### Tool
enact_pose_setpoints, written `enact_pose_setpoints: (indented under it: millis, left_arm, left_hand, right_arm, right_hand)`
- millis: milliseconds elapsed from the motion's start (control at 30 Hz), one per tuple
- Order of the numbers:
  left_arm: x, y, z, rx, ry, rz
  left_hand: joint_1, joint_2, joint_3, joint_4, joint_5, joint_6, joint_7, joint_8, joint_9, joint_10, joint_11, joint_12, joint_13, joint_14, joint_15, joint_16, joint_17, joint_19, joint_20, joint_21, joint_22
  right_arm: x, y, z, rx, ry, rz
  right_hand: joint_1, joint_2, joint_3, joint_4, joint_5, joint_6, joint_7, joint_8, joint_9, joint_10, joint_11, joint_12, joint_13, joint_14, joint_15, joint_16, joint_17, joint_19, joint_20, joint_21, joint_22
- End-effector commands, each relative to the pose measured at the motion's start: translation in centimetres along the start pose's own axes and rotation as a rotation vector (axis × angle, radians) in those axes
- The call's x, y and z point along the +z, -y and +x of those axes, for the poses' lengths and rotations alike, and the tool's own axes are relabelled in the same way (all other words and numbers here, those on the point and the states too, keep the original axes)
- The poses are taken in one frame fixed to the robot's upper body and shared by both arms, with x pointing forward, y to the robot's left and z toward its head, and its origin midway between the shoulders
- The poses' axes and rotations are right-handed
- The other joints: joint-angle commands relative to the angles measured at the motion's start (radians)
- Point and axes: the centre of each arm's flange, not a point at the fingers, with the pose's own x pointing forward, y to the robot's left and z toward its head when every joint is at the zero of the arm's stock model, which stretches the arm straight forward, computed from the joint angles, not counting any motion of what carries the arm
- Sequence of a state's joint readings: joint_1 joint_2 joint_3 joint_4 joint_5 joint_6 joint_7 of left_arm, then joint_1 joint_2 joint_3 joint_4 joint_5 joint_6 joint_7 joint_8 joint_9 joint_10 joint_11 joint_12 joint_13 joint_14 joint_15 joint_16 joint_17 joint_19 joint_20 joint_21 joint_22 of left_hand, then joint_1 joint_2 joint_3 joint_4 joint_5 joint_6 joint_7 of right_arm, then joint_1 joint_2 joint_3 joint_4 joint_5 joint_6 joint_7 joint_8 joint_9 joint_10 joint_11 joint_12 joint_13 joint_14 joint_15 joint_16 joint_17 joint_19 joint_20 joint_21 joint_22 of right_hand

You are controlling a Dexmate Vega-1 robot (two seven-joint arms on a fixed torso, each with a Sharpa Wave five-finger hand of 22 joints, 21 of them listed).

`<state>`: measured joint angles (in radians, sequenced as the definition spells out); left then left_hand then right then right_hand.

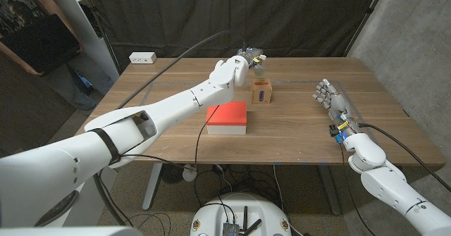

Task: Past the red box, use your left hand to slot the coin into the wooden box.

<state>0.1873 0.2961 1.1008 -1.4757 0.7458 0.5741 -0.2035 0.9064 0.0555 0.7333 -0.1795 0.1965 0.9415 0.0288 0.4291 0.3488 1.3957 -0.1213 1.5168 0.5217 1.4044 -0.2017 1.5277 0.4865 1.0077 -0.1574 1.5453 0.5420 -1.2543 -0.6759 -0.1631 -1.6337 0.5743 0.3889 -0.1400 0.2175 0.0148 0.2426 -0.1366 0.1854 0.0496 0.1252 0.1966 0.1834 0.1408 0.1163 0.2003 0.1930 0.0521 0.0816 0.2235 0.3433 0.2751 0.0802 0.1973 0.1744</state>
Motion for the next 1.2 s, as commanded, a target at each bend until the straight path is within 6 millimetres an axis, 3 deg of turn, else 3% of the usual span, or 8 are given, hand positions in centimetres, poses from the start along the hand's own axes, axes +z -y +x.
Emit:
enact_pose_setpoints:
  millis: [33,1200]
  left_arm:
    - [0.4,1.1,0.2,-0.015,-0.001,-0.007]
    - [0.9,3.2,0.8,-0.009,0.01,-0.02]
  left_hand:
    - [0.012,-0.003,-0.001,-0.001,0.004,0.124,0.045,-0.002,0.006,0.003,-0.005,0.002,-0.008,0.003,-0.004,-0.002,0.001,0.008,-0.055,-0.001,0.001]
    - [0.012,-0.002,0.002,0.0,0.005,0.126,0.045,-0.022,0.024,-0.001,-0.002,0.002,-0.003,0.007,-0.004,0.003,0.007,0.004,-0.055,-0.002,0.002]
  right_arm:
    - [-0.1,0.1,0.1,0.002,0.003,0.001]
    - [-0.5,0.0,0.0,0.001,-0.003,0.001]
  right_hand:
    - [0.006,0.005,0.002,-0.007,-0.003,0.004,0.001,0.0,0.003,0.008,0.0,0.001,0.003,0.006,0.004,0.001,0.002,0.003,-0.003,0.0,0.002]
    - [0.006,0.004,0.002,-0.007,-0.002,0.004,-0.001,0.0,0.003,0.008,0.001,0.001,0.003,0.006,0.003,0.001,0.001,0.005,-0.002,0.001,0.002]
